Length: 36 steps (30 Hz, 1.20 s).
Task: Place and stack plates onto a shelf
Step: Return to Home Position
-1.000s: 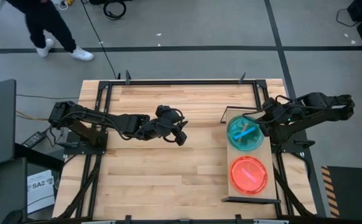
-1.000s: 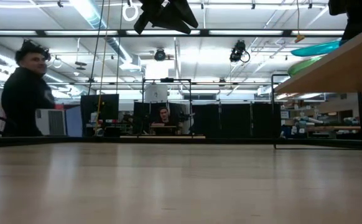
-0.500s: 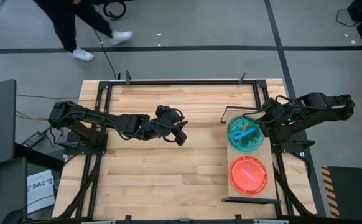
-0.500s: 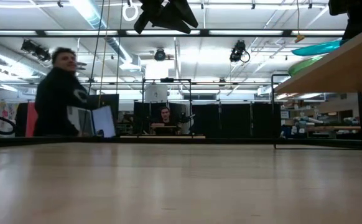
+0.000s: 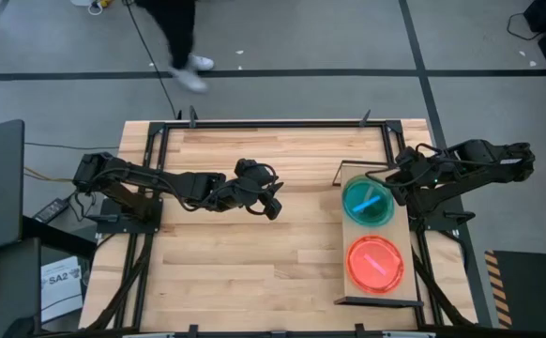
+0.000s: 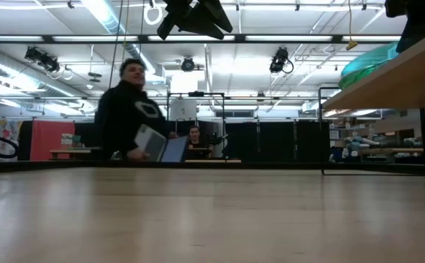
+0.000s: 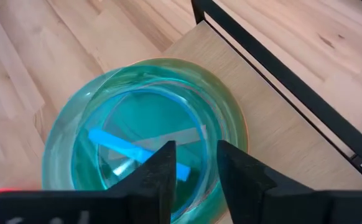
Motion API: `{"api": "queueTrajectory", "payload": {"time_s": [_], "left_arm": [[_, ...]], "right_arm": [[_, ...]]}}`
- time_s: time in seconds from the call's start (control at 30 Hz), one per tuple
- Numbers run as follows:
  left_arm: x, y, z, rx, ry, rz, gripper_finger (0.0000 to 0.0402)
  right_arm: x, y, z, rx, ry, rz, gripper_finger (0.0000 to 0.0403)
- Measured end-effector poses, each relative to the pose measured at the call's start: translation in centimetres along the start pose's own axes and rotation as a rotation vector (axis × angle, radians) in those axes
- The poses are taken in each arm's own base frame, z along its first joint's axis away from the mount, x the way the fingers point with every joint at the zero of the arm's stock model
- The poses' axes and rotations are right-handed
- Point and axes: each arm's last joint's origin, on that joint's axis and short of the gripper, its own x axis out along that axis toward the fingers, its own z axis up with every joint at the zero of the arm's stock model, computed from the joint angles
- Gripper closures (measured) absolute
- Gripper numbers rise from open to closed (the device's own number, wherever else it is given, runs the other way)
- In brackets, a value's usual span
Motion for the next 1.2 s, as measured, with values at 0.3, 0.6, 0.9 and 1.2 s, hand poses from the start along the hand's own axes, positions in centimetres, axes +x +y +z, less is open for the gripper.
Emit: {"api": "queueTrajectory", "payload": {"time_s": [0.3, 0.6, 0.9, 1.2], "left_arm": [[0.0, 0.0, 0.0, 0.003, 0.000, 0.000, 0.0289], [0.0, -0.3, -0.1, 0.126, 0.039, -0.085, 0.0290], [-0.1, -0.8, 0.7, 0.262, -0.035, -0.156, 0.0326], [-3.3, 0.4, 2.8, 0.344, -0.087, -0.192, 0.0393]], "right_arm": [[0.0, 0.0, 0.0, -0.033, 0.006, 0.005, 0.0270], [-0.1, 1.2, 0.9, -0.036, -0.090, 0.118, 0.0273], [-0.3, 4.1, 3.2, -0.209, -0.309, 0.298, 0.0300], [-0.2, 5.3, 3.8, -0.363, -0.346, 0.381, 0.0380]]}}
